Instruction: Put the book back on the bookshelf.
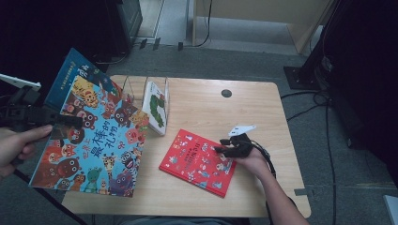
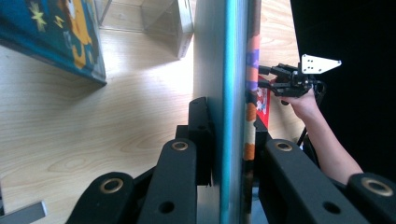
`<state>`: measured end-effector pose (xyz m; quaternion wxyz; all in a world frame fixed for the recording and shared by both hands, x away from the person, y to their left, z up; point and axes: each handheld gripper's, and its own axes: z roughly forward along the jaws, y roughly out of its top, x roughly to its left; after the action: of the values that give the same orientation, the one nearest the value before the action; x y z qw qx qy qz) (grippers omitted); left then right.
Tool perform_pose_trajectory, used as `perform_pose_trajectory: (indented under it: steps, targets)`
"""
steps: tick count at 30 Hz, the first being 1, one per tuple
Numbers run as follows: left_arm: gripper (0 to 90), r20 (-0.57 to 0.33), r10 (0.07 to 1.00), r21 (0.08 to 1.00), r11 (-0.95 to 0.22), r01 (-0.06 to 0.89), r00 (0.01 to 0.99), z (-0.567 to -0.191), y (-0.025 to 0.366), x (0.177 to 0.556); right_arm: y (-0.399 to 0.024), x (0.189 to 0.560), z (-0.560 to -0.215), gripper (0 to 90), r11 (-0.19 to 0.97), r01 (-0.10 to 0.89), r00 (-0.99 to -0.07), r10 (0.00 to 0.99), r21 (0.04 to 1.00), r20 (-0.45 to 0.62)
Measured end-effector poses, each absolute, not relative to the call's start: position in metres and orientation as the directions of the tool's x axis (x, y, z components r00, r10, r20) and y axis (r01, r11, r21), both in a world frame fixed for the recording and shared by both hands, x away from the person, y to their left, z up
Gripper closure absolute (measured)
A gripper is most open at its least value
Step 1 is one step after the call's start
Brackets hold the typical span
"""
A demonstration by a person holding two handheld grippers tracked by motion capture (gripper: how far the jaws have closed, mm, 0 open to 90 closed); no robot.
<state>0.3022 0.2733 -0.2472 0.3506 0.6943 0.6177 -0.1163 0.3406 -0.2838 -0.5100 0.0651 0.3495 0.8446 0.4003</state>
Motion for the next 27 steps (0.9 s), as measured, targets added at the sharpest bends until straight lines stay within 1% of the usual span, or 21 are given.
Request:
perform_pose_trajectory:
  steps: [5,9,14,18,22,27]
  targets:
    - [80.8,-0.594,0.778,0.352,0.021,0.936,0.206,-0.236,0.284,0.292,-0.284,0.341,-0.510,54.0,0.435,0.539,-0.747,0.642,0.721,0.172]
    - [80.6,-0.568,0.799,0.367,0.031,0.930,0.198,-0.226,0.293,0.288,-0.284,0.340,-0.510,54.0,0.436,0.538,-0.748,0.641,0.721,0.170]
    - [80.5,-0.545,0.823,0.364,0.059,0.930,0.161,-0.221,0.310,0.286,-0.283,0.341,-0.510,54.2,0.437,0.534,-0.751,0.639,0.723,0.168]
    - [80.5,-0.526,0.842,0.352,0.089,0.932,0.119,-0.224,0.320,0.294,-0.283,0.340,-0.510,54.3,0.439,0.533,-0.752,0.638,0.723,0.167]
    - [80.3,-0.497,0.862,0.350,0.098,0.932,0.096,-0.227,0.321,0.310,-0.282,0.341,-0.510,54.3,0.441,0.531,-0.754,0.635,0.724,0.167]
    - [80.3,-0.482,0.873,0.342,0.108,0.933,0.076,-0.225,0.321,0.330,-0.282,0.340,-0.510,54.3,0.442,0.532,-0.754,0.636,0.723,0.166]
